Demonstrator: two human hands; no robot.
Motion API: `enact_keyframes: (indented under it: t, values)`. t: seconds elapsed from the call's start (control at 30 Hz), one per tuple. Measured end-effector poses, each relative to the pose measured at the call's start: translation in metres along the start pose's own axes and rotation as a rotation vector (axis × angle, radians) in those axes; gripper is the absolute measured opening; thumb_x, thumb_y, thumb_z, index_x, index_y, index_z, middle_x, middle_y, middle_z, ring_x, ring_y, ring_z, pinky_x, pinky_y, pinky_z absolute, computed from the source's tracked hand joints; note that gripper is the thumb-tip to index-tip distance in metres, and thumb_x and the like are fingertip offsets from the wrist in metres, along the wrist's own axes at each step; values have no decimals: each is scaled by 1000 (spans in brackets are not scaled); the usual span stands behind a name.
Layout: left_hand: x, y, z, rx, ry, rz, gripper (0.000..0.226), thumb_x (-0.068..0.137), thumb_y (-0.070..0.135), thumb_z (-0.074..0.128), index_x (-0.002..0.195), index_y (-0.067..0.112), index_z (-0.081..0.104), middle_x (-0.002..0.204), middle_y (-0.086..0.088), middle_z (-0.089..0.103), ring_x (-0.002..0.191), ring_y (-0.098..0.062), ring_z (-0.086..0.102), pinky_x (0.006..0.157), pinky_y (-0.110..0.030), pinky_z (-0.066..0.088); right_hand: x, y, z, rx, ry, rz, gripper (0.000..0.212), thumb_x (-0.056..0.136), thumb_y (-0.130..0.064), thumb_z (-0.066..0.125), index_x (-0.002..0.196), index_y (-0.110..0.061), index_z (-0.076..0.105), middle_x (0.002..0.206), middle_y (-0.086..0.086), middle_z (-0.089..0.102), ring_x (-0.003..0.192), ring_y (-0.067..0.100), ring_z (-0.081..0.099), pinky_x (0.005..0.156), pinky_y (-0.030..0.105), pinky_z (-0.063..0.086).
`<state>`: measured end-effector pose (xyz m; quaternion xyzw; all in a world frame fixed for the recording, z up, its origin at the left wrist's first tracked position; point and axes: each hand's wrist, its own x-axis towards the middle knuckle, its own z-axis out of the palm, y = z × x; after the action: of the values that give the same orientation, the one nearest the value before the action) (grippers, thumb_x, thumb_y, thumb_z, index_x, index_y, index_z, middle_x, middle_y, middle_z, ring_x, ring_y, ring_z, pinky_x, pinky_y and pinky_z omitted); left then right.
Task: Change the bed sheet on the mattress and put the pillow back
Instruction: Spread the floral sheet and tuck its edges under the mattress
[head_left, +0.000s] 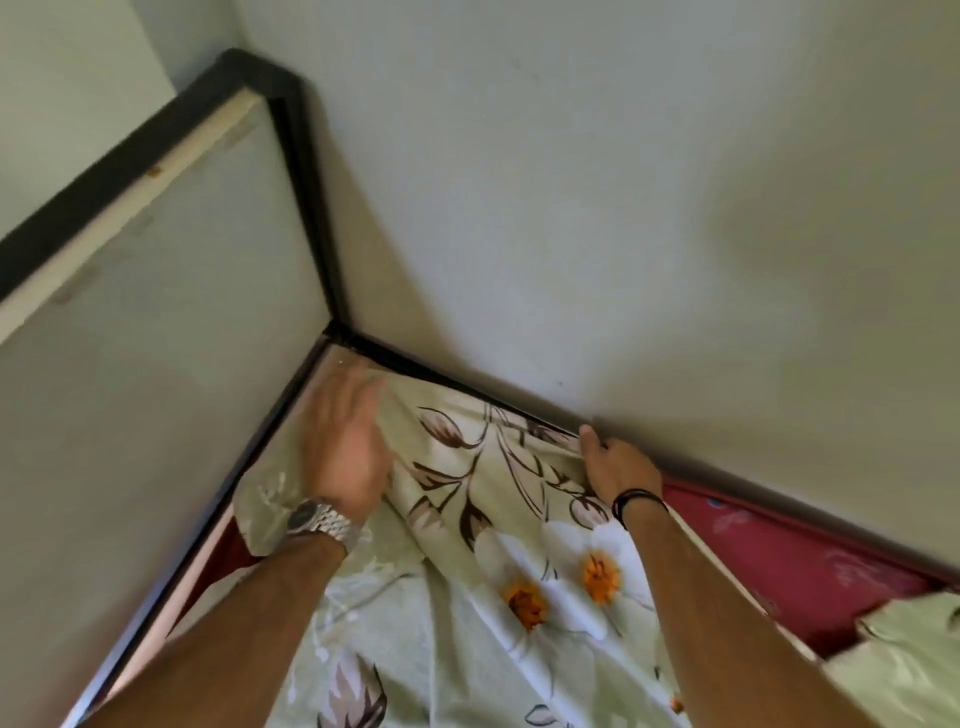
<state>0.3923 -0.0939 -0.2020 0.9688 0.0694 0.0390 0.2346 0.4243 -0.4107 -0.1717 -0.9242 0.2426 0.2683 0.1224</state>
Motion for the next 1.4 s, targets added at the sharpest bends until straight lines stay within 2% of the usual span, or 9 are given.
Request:
enact_keyframes:
  t: [0.23,0.37,0.47,0.63,0.8,0.97,1.1,1.27,1.4]
  values:
    - [41,92,63,77,-206,149,41,104,40,26,106,23,64,104,1,66,99,-19,57,102,-41,38,-10,50,-26,51,21,-200,39,87,-53,72,115,-26,71,129,6,48,124,35,41,106,45,42]
    - [31,76,85,135,-146,140,45,106,46,25,111,22,63,109,-1,67,105,-21,56,106,-42,34,-15,70,-24,574,217,-307,13,96,-36,68,90,-27,62,92,-2,63,89,26,60,77,38,53]
    - [32,79,87,109,-122,109,49,105,48,24,125,19,58,123,-5,63,116,-24,53,106,-44,37,-10,82,-36,682,-69,-196,27,96,-52,64,99,-26,62,94,-4,67,89,19,64,73,33,50]
    - [31,80,91,131,-102,91,50,103,48,24,129,19,56,130,-6,57,124,-26,46,108,-46,35,6,108,-77,6,-674,-14,90,62,-96,59,121,-29,71,125,-9,64,118,19,59,96,35,46]
    - [33,77,101,187,-87,107,53,104,52,23,131,18,53,132,-7,56,125,-26,46,109,-47,33,40,148,-103,177,-255,16,65,73,-58,85,105,-4,72,102,5,73,97,25,69,74,30,47]
    - [29,81,98,175,-43,126,54,103,51,25,135,16,50,131,-9,56,124,-28,46,109,-47,35,24,180,-84,770,-276,-2,53,72,-40,89,111,-10,70,109,11,77,100,26,74,96,39,55]
    - [22,100,77,281,-57,170,60,105,53,22,150,16,36,145,-11,44,132,-30,41,118,-52,27,3,200,-88,542,-368,132,64,74,-76,74,117,-29,71,115,-5,66,113,20,58,105,40,45]
    - [-89,146,85,312,-427,557,80,100,71,17,164,25,7,171,-7,2,158,-31,4,126,-55,6,-3,184,-91,114,375,56,15,85,-37,66,92,-39,78,109,6,68,106,36,60,92,45,52]
    - [-137,177,108,315,-408,519,78,100,71,21,163,32,-1,171,-8,-8,158,-29,-8,123,-61,6,10,167,-80,949,325,166,23,83,-22,63,102,-14,74,74,2,76,71,26,72,71,38,58]
